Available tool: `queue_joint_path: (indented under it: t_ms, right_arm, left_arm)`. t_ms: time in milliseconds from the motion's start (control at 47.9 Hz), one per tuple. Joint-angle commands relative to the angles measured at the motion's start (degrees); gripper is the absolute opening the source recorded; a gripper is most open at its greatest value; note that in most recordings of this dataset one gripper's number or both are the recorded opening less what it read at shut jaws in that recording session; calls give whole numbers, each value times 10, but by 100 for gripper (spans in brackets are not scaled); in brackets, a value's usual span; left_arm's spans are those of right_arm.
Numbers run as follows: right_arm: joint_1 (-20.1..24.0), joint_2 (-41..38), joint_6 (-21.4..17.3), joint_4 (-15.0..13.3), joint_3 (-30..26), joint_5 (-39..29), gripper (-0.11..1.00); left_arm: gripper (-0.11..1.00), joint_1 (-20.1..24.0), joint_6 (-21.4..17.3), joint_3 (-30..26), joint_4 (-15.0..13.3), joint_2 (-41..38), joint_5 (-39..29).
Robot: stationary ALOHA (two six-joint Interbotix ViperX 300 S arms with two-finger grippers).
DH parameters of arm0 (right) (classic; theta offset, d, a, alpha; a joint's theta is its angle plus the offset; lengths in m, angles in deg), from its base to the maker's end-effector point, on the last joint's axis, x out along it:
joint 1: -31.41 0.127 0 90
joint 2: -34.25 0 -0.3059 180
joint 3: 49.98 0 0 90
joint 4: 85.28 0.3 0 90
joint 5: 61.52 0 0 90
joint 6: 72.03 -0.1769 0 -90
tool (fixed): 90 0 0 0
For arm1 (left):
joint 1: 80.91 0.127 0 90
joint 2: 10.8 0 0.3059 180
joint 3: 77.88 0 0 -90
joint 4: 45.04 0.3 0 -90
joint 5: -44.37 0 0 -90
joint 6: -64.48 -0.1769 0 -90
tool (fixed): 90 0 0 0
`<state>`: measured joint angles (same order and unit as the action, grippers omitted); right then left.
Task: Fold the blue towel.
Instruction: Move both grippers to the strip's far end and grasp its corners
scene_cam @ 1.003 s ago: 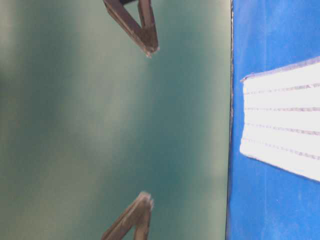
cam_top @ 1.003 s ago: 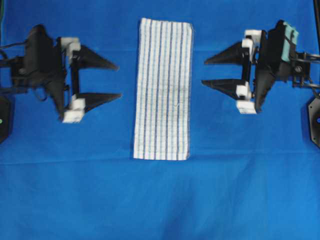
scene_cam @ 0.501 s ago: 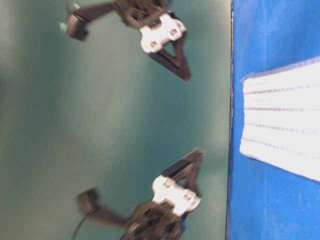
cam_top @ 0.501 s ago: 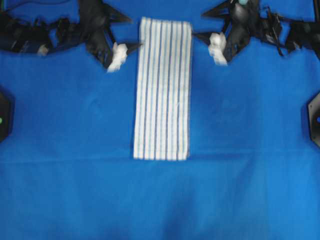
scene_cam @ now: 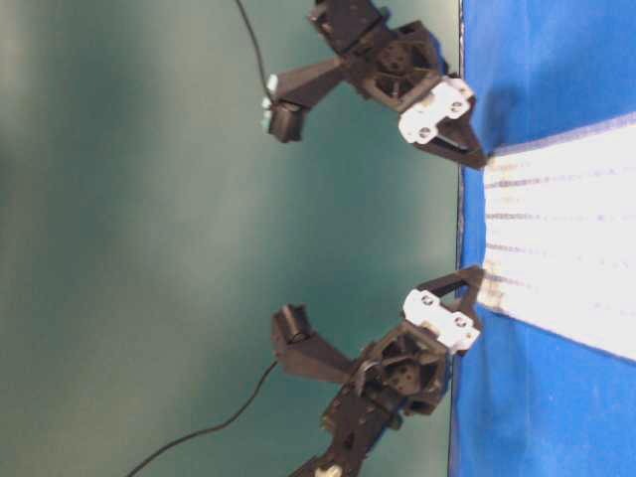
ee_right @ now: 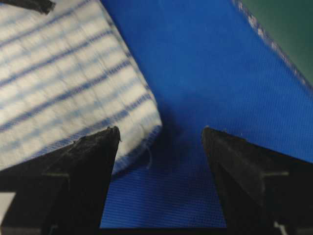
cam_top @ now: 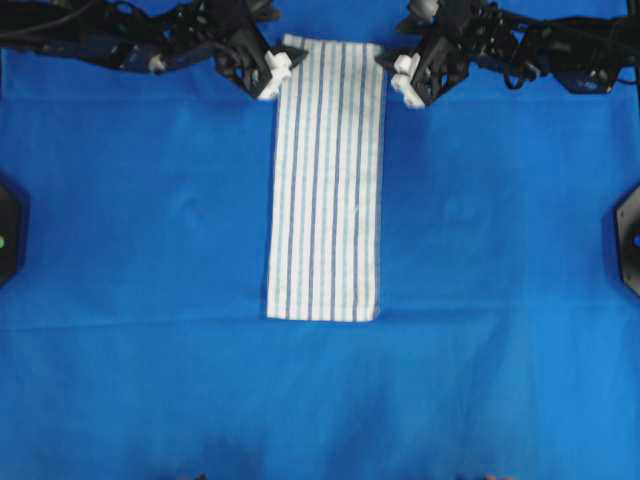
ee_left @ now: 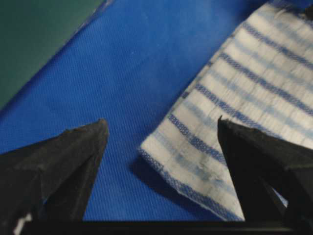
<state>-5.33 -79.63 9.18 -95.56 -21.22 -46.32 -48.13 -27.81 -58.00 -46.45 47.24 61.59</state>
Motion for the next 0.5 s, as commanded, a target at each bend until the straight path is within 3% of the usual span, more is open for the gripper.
queue_joint_path:
  t_ms: [0, 355, 480]
  right_arm:
    - [-4, 0, 1, -1, -12, 11, 67]
    - [-5, -30, -4, 3, -34, 18, 67]
    - [-5, -51, -7, 5, -47, 12, 66]
  left_arm:
    - [89, 4, 0, -18, 1, -7, 6]
    - [87, 1, 2, -20, 1, -21, 3]
    - [80, 0, 2, -19, 1, -22, 1]
